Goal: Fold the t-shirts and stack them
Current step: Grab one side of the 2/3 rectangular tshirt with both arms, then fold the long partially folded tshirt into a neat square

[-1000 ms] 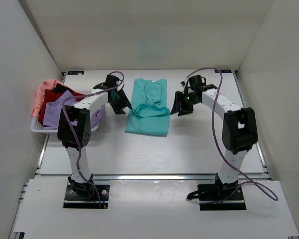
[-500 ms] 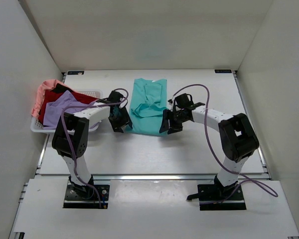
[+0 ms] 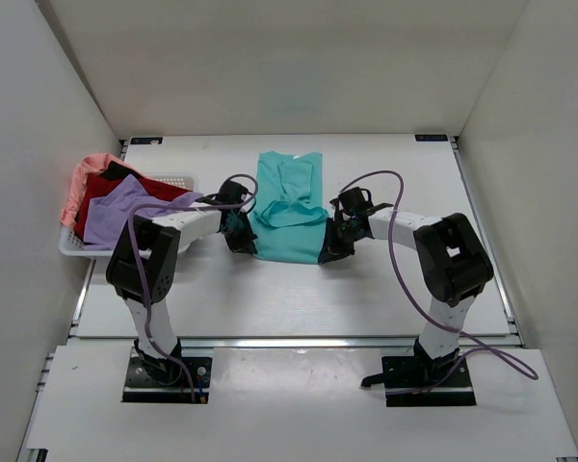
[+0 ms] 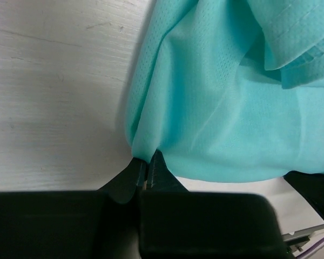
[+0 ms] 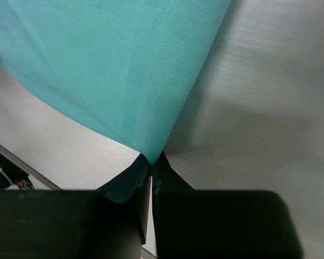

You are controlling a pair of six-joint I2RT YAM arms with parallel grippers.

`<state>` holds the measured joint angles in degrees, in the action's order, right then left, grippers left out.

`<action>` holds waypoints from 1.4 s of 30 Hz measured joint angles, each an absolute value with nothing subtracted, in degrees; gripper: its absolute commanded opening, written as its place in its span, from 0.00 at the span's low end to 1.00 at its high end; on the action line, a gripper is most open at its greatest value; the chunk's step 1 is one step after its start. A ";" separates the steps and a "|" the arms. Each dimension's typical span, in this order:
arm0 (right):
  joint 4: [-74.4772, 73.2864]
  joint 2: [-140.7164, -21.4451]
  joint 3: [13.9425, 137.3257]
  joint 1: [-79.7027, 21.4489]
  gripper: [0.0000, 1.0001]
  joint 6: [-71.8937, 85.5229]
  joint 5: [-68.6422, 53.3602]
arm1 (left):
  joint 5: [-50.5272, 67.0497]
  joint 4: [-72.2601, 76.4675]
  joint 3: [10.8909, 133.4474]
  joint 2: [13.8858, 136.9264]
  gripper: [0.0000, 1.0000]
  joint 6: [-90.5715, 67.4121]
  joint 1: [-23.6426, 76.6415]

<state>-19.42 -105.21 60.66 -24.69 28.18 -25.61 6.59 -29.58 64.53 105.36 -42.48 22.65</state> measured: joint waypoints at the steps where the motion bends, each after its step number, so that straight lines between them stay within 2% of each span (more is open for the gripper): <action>1: -20.45 -105.25 61.30 -24.62 0.00 27.92 -25.19 | 6.66 -29.78 64.66 105.34 0.00 -42.48 22.59; 6: -24.73 -103.26 67.44 -24.29 0.00 26.52 -23.14 | 6.61 -33.10 68.82 103.79 0.00 -42.02 22.55; 10: -25.34 -95.39 67.66 -22.87 0.00 26.48 -22.94 | 6.46 -33.63 69.08 95.50 0.00 -42.35 23.38; 15: -25.52 -85.60 60.77 -22.35 0.00 26.50 -24.05 | 7.75 -31.94 56.29 79.22 0.00 -45.34 25.65; 20: -27.97 -80.44 49.10 -24.84 0.00 27.11 -26.87 | 9.76 -34.35 44.34 72.42 0.00 -48.18 28.40; 28: -32.18 -75.16 45.45 -26.46 0.00 27.62 -30.11 | 11.22 -38.17 42.59 67.68 0.00 -49.60 30.09; 34: -36.95 -78.83 54.41 -25.74 0.00 25.96 -32.29 | 12.69 -41.25 45.56 67.31 0.00 -49.82 25.15; 42: -42.02 -96.90 81.28 -19.53 0.00 21.17 -33.41 | 13.26 -42.06 68.62 84.99 0.00 -46.81 17.58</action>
<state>-42.02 -96.90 81.28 -19.53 21.17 -33.41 13.26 -42.06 68.62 84.99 -46.81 17.58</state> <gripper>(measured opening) 0.008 0.093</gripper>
